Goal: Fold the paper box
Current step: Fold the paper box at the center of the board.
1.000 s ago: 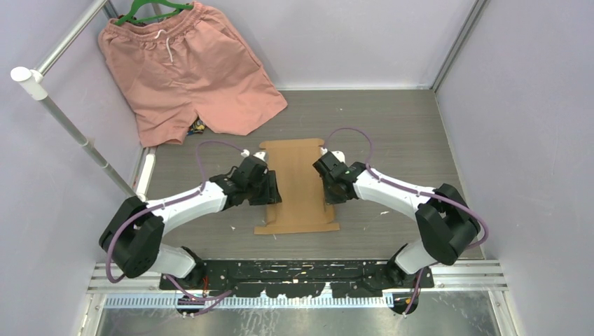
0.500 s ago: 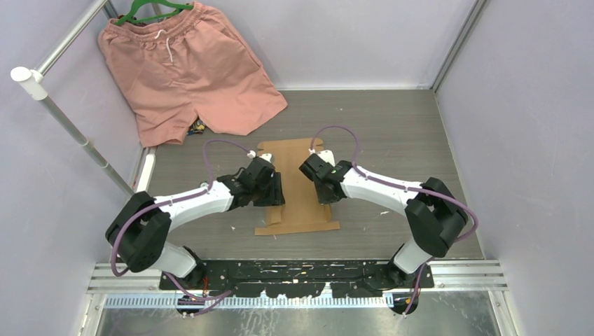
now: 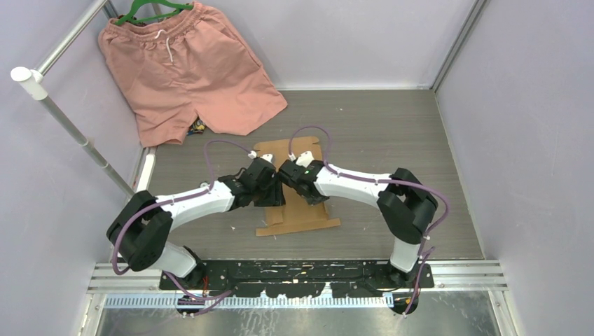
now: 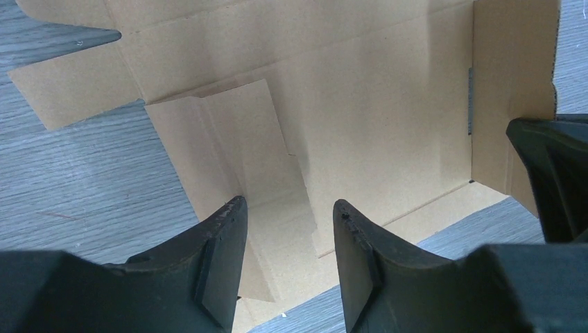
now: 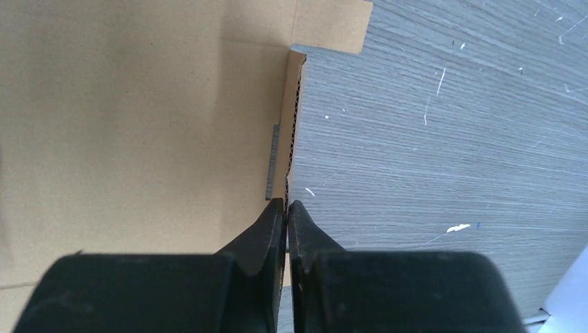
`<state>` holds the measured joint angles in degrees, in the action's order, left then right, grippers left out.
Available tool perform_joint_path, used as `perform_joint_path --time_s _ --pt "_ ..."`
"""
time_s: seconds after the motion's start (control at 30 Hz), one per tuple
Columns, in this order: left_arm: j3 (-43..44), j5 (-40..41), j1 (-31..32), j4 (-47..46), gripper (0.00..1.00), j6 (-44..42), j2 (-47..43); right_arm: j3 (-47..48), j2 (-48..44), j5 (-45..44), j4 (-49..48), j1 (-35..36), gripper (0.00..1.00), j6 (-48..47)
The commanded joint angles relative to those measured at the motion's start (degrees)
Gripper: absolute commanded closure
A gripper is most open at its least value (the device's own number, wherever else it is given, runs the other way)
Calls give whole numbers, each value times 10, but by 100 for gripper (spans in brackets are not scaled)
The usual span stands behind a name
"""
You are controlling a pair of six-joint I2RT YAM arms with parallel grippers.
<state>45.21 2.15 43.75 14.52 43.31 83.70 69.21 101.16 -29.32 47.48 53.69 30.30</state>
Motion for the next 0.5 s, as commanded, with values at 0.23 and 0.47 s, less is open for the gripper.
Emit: perform_joint_path --time_s 0.23,0.47 --pt "17 18 5 35 46 -16 -47 30 -78 -20 3 24 66 5" --pt "47 61 -8 127 33 -41 -138 26 -188 69 9 -23 48 -41"
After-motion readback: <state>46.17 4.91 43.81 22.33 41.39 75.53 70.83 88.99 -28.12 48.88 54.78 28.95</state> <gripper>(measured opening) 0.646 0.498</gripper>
